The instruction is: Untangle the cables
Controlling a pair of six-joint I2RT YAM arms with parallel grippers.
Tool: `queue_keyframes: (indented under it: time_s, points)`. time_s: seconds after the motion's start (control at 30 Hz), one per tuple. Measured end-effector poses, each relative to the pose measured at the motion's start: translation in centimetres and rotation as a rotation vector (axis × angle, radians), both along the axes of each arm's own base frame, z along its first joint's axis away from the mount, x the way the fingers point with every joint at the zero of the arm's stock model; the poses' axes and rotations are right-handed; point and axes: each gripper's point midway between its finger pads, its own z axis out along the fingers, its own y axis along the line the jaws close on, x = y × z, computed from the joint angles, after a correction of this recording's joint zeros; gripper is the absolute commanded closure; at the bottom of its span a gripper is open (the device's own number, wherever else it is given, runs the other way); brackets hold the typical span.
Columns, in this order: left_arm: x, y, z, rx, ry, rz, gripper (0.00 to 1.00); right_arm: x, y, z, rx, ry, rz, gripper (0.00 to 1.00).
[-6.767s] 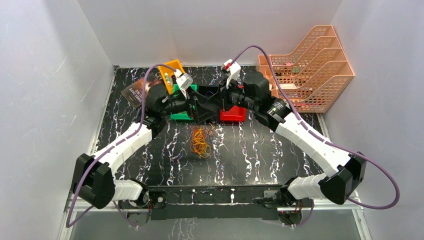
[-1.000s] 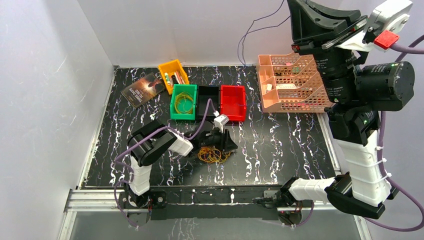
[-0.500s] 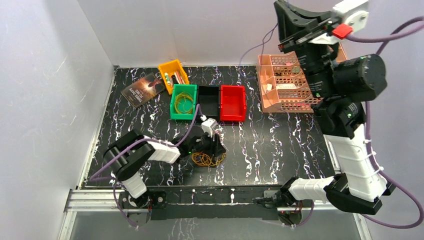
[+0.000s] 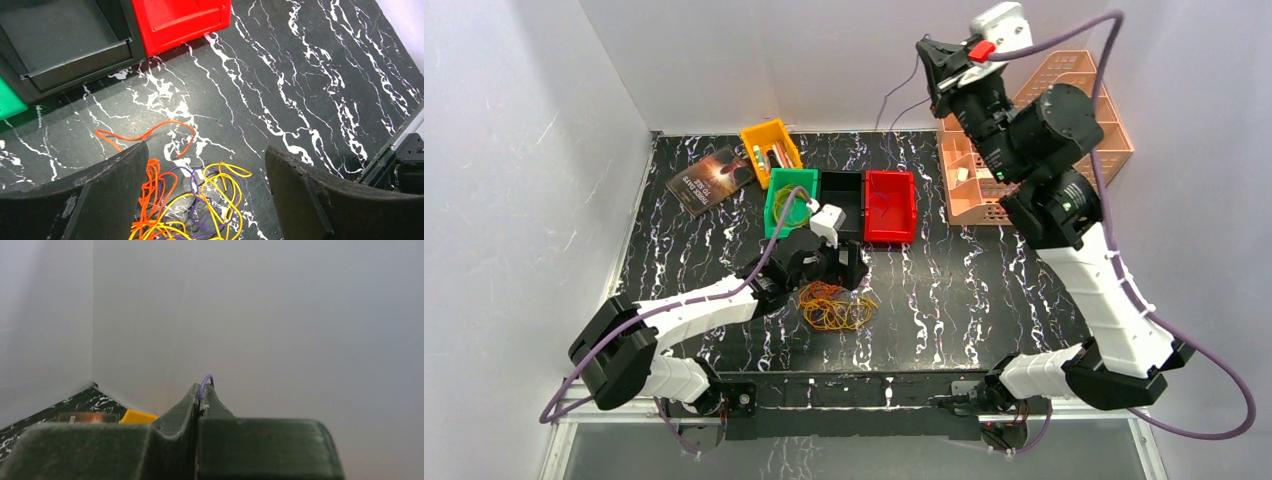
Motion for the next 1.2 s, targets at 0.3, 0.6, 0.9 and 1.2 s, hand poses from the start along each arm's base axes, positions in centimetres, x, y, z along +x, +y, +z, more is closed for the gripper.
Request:
queue_keyframes:
  time_s: [0.3,0.6,0.9,1.2]
  points:
    - [0.0,1.8,-1.3,0.079,0.029,0.035,0.12,3.3,2.9,-4.6,-0.087,0.084,-0.009,0.99]
    - [0.0,3.5,-3.2,0.132,0.045,0.081,0.03,6.3,3.7,-6.4,-0.117,0.124,-0.079,1.00]
    - [0.2,4.9,-2.1,0.137,0.005,0.137,0.02,9.8,3.7,-7.8,-0.132,0.156,-0.141,1.00]
    - [0.6,5.7,-1.1,0.150,-0.037,0.159,0.02,12.7,2.1,-9.5,-0.123,0.206,-0.191,1.00]
